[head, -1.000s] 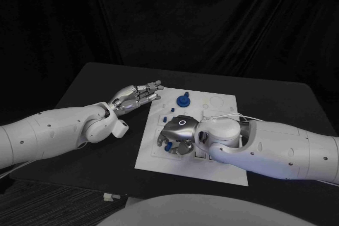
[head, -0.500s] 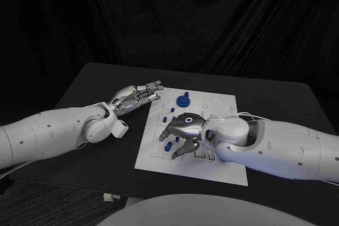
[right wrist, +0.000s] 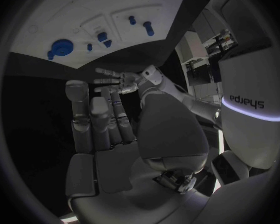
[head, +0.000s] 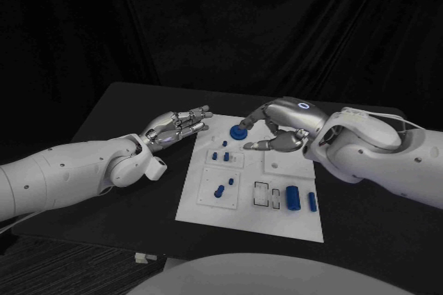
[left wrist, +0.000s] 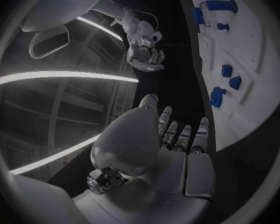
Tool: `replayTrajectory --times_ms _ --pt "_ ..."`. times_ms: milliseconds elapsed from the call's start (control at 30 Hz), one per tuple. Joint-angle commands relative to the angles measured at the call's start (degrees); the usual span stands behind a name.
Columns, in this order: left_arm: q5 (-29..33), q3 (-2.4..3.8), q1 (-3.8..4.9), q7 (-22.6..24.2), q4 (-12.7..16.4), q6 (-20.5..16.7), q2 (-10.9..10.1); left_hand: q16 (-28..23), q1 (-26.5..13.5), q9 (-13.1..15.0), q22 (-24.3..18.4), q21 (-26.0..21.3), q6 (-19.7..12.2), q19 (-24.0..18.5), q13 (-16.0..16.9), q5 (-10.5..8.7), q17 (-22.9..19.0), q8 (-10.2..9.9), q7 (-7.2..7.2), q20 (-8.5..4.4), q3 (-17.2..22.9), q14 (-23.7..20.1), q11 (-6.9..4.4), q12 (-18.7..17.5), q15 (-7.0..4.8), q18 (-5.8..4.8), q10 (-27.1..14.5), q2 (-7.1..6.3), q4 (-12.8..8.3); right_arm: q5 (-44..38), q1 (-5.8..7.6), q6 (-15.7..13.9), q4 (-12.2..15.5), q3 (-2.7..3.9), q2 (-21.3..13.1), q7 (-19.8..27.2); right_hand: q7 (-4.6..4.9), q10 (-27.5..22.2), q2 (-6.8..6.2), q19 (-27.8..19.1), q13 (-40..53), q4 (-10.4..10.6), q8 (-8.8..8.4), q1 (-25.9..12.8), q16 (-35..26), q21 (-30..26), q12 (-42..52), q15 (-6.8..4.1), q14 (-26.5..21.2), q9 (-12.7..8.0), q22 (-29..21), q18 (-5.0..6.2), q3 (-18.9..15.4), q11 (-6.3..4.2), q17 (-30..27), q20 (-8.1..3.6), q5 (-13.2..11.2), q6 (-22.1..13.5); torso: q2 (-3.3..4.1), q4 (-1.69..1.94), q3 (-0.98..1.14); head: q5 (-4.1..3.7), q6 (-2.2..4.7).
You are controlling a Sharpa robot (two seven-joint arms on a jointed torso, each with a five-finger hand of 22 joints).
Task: Assemble the parts on the task board
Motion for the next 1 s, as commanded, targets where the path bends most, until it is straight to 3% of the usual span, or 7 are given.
replayTrajectory --times_ms 33,233,333,400,500,700,1000 --pt "0.38 0.05 -0.07 2.32 0.02 0.12 0.04 0.23 0.37 0.05 -0.01 0.31 0.32 0.56 0.08 0.24 0.07 0.31 0.24 -0.03 0.42 0.23 0.32 0.31 0.37 -0.86 -0.05 0.05 -0.03 16.16 0.75 -1.71 0.33 -0.03 -2.32 0.49 0.36 3.63 0.43 -0.27 2.21 -1.79 0.71 2.92 0.35 -0.02 4.8 -0.71 -0.61 0.04 4.57 0.46 0.97 -0.99 -0.1 -0.07 5.93 1.32 0.02 0.01 -0.01 -0.03 0.01" --pt "0.38 0.05 -0.08 2.24 0.08 -0.02 0.0 0.24 0.39 0.06 0.04 0.33 0.45 0.61 0.09 0.25 0.08 0.33 0.25 -0.03 0.44 0.27 0.32 0.35 0.38 -0.86 -0.02 0.03 -0.05 20.96 1.32 5.37 0.16 -0.04 -5.22 -6.08 -1.52 12.12 0.19 2.43 11.67 -1.42 4.2 3.41 2.5 5.84 20.64 -3.31 1.96 0.73 5.61 -0.33 1.53 -3.97 2.81 -2.32 4.4 8.16 0.01 -0.01 -0.01 -0.35 0.01" --pt "0.38 0.05 -0.08 2.2 0.04 0.03 0.11 0.24 0.39 0.06 0.04 0.33 0.45 0.61 0.09 0.25 0.08 0.33 0.25 -0.03 0.44 0.27 0.32 0.35 0.38 -0.86 -0.02 0.03 -0.05 20.45 1.2 10.04 -0.34 -0.05 -5.74 -11.48 -2.18 16.25 0.27 2.0 34.2 0.36 4.5 1.38 4.84 5.64 40.67 -3.91 3.4 0.67 5.58 -0.42 0.46 -4.76 6.94 -2.86 1.82 9.57 0.02 0.01 0.0 -0.99 0.01" --pt "0.38 0.05 -0.09 2.2 0.03 0.08 0.21 0.25 0.44 0.07 0.02 0.34 0.52 0.63 0.1 0.31 0.09 0.36 0.25 -0.03 0.51 0.31 0.33 0.37 0.39 -0.87 0.01 0.0 -0.1 18.97 0.96 12.96 -0.64 -0.05 -5.9 -14.95 -3.81 25.81 1.03 2.12 56.37 0.63 7.04 -2.67 14.21 6.86 55.04 -4.66 9.01 2.5 5.82 -0.55 -1.47 -5.79 24.28 -3.36 -1.25 13.41 0.0 0.01 -0.01 -1.3 0.01" --pt "0.38 0.05 -0.1 2.2 -0.03 0.15 0.35 0.25 0.44 0.07 0.02 0.34 0.52 0.63 0.1 0.31 0.09 0.36 0.25 -0.03 0.51 0.31 0.33 0.37 0.39 -0.87 0.01 0.0 -0.1 16.24 0.45 16.99 -1.09 -0.05 -5.97 -20.03 -4.5 39.06 1.79 3.11 80.17 0.89 8.93 -7.43 19.4 9.71 66.16 -4.94 12.97 5.41 6.25 -0.87 -3.42 -6.35 35.67 -3.98 -2.64 14.34 0.05 -0.01 0.02 -1.65 0.01" --pt "0.38 0.05 -0.11 2.23 -0.02 0.16 0.33 0.25 0.44 0.07 0.02 0.34 0.52 0.63 0.1 0.31 0.09 0.36 0.25 -0.03 0.51 0.31 0.33 0.37 0.39 -0.87 0.01 0.0 -0.1 14.13 -0.49 21.7 -1.71 -0.05 -5.63 -25.02 -5.34 40.55 2.22 7.39 82.43 0.96 10.26 -10.52 19.4 20.78 66.93 -5.86 12.97 8.5 8.48 -2.49 -3.53 -7.23 35.67 -4.93 -3.76 15.27 0.04 0.0 0.01 -1.53 0.01" --pt "0.38 0.05 -0.12 2.25 0.08 0.1 0.12 0.25 0.44 0.07 0.02 0.34 0.52 0.63 0.1 0.31 0.09 0.36 0.25 -0.03 0.51 0.31 0.33 0.37 0.39 -0.87 0.01 0.0 -0.1 13.46 -1.16 24.48 -1.56 -0.05 -5.27 -27.94 -5.11 40.55 2.92 10.39 82.43 1.07 8.54 -12.29 19.4 29.09 66.93 -6.2 12.97 8.96 10.22 -3.85 -3.29 -7.01 35.67 -5.41 -2.39 15.04 0.04 0.01 0.01 -1.39 0.01"
